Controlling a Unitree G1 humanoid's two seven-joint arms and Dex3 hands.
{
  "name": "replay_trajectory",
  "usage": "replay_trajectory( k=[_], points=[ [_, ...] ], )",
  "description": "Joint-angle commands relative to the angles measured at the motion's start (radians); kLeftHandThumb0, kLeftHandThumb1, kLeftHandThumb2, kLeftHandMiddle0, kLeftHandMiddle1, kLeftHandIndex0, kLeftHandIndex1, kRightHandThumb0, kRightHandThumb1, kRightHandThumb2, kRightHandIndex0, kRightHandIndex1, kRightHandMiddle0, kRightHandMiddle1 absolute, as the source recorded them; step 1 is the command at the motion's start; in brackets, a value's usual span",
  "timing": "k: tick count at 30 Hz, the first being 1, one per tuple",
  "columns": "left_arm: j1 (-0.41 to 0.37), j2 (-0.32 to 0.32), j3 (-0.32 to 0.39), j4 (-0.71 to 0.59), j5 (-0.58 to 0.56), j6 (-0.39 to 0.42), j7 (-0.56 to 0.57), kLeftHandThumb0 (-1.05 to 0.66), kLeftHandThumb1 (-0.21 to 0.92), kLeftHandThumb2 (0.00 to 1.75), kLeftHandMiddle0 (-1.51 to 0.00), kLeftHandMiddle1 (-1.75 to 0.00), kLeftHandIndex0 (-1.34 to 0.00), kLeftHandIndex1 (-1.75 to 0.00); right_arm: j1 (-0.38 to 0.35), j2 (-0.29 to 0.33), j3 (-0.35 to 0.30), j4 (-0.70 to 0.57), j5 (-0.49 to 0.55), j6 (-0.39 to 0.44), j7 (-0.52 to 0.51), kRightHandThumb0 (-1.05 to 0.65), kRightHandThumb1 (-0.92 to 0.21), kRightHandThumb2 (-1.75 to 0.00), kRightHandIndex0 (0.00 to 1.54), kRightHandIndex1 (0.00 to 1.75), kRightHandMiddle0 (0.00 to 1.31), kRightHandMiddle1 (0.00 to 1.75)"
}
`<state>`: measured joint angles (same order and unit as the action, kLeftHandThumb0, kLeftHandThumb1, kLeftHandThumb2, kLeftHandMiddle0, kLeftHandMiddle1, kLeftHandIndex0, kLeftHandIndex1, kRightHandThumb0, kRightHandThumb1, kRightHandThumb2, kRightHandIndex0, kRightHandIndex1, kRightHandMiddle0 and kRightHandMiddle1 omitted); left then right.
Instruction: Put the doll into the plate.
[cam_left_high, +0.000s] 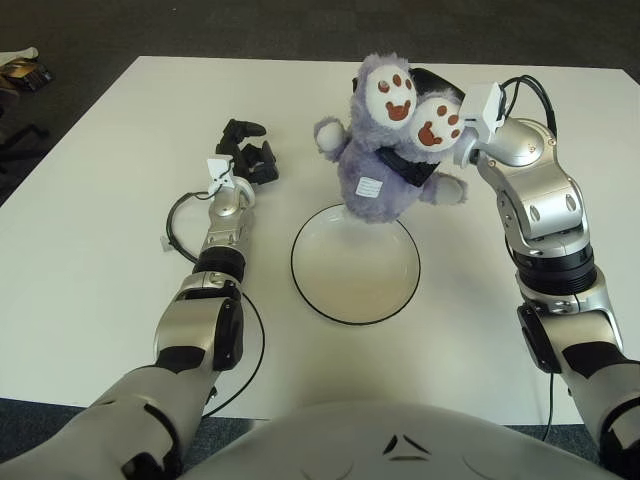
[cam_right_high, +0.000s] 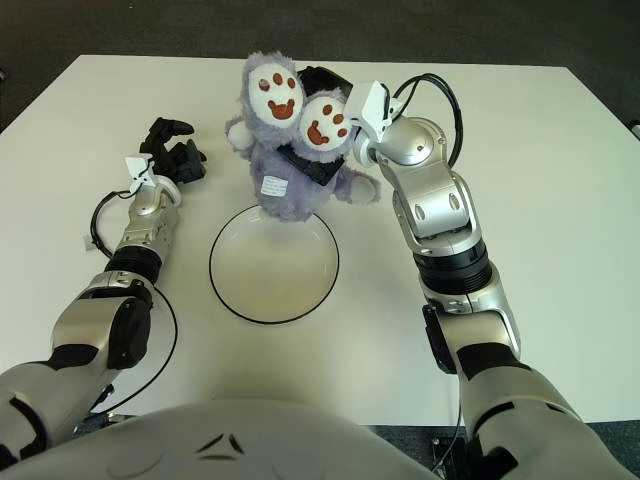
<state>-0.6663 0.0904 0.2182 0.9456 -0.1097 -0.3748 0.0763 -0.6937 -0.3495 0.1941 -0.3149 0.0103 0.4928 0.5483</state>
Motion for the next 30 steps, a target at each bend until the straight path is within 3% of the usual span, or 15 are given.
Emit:
replay_trajectory(
  k=[1,11,30],
  points=[
    [0.009,0.003,0.003,0.048,0.001,0.023,-0.003,-0.01,0.21,1.43,-0.71,-1.75,-0.49,-1.66,-0.012,-0.004,-0.001,0.022,-0.003,-0.057,0.004,0.57,-0.09,-1.59,0.8,1.75,1.06,1.75],
    [-0.013,0.022,0.01,0.098,0.0,-0.005,0.006,-0.01,0.21,1.43,-0.71,-1.75,-0.47,-1.69,-0.026,0.026,-0.004,0.092,0.026,-0.149,0.027,0.57,-0.09,-1.6,0.8,1.75,1.09,1.75],
    [0.045,0.044,0.049,0.025,-0.001,-0.019,0.129,-0.01,0.21,1.44,-0.72,-1.75,-0.47,-1.68,-0.076,0.029,0.011,0.133,0.078,-0.19,0.157,0.57,-0.09,-1.59,0.8,1.75,1.06,1.75]
  ],
)
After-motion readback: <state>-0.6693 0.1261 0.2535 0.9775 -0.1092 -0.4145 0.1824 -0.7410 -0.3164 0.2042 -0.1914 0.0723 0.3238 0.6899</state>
